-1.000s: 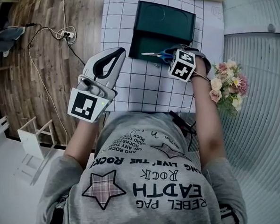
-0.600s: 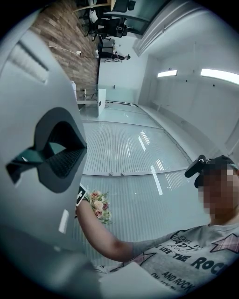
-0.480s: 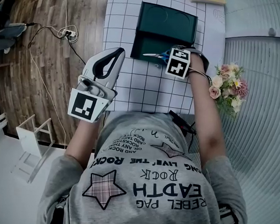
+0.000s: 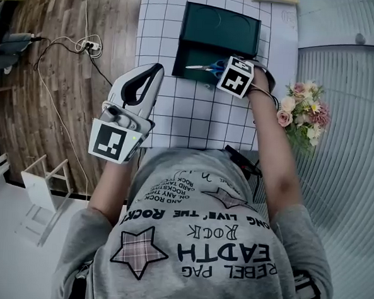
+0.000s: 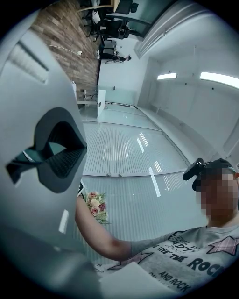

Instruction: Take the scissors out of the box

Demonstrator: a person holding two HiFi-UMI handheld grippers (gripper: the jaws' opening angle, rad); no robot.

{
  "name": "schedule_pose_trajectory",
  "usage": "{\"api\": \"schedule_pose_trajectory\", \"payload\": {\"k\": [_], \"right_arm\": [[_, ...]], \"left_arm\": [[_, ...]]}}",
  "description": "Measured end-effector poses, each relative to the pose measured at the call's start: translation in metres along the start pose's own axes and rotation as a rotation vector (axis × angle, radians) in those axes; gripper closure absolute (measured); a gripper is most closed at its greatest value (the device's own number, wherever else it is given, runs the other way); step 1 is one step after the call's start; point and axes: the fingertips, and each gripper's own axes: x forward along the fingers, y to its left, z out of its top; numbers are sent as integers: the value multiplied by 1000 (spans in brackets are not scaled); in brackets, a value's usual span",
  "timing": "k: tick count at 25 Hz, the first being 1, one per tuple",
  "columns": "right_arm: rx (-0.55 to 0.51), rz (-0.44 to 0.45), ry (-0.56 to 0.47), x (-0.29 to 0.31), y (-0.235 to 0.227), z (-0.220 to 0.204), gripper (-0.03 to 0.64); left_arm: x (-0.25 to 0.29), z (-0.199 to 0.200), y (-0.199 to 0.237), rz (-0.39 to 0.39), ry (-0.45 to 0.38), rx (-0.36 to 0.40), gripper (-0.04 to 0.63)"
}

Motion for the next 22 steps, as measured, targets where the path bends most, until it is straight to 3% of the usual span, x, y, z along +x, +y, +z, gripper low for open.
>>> {"api": "schedule_pose_trajectory", "payload": {"k": [5, 16, 22], "right_arm": [[-127, 34, 37, 9, 16, 10, 511], [-67, 49, -77, 7, 15, 11, 511], [-65, 47, -87, 7, 14, 10, 511]], "left_arm": [[-2, 0, -1, 11, 3, 3, 586], [-11, -1, 1, 33, -1, 2, 586], [-12, 3, -2, 35, -14, 9, 586]]}}
